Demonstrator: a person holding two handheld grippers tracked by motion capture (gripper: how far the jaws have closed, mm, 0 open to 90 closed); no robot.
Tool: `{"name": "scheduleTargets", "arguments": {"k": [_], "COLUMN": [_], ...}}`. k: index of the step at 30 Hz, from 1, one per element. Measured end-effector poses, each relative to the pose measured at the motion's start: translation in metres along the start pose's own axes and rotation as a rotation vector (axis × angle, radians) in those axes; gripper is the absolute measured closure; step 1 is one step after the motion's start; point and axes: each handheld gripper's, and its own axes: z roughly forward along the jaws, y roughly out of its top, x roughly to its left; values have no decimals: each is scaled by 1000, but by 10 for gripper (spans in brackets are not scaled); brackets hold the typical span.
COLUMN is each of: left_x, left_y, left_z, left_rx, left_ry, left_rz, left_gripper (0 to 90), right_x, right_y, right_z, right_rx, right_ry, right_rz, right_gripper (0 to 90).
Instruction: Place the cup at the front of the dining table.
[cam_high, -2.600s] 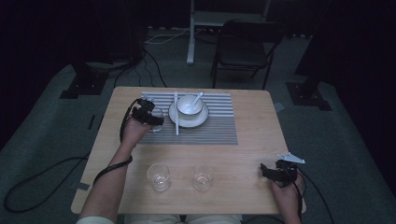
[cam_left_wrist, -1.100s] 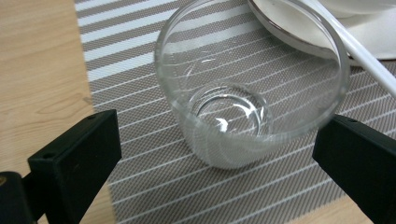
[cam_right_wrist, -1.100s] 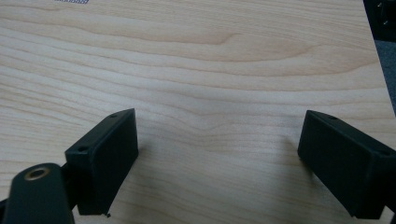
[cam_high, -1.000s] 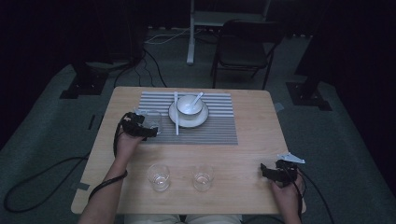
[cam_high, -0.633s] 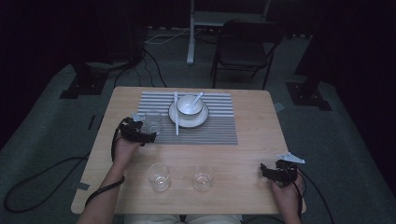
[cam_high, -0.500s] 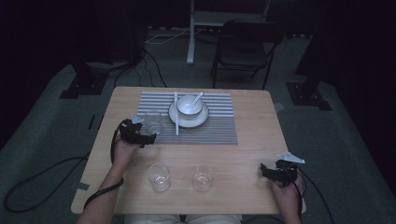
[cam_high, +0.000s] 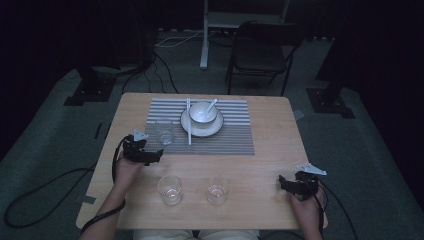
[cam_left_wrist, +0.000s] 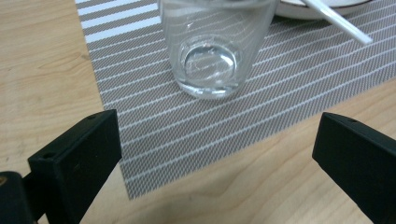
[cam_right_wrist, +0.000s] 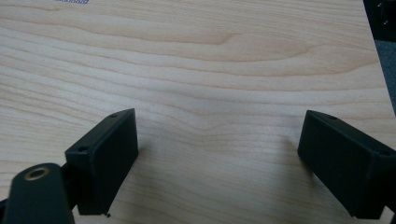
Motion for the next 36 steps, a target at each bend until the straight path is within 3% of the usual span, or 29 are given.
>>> {"name": "scheduleTargets", "arguments": {"k": [19,36], "left_x": [12,12], "left_y": [-41,-78], "left_z": [-35,-65], "left_rx": [-40,-65], "left_ry": [13,-1], "left_rz": [-26,-42], "left_gripper": [15,15], "right_x": [0,0], "right_y": [0,0], "right_z": [0,0], "right_rx": [0,0], "right_ry": [0,0], "right_rz": [0,1], "right_gripper": [116,116]}}
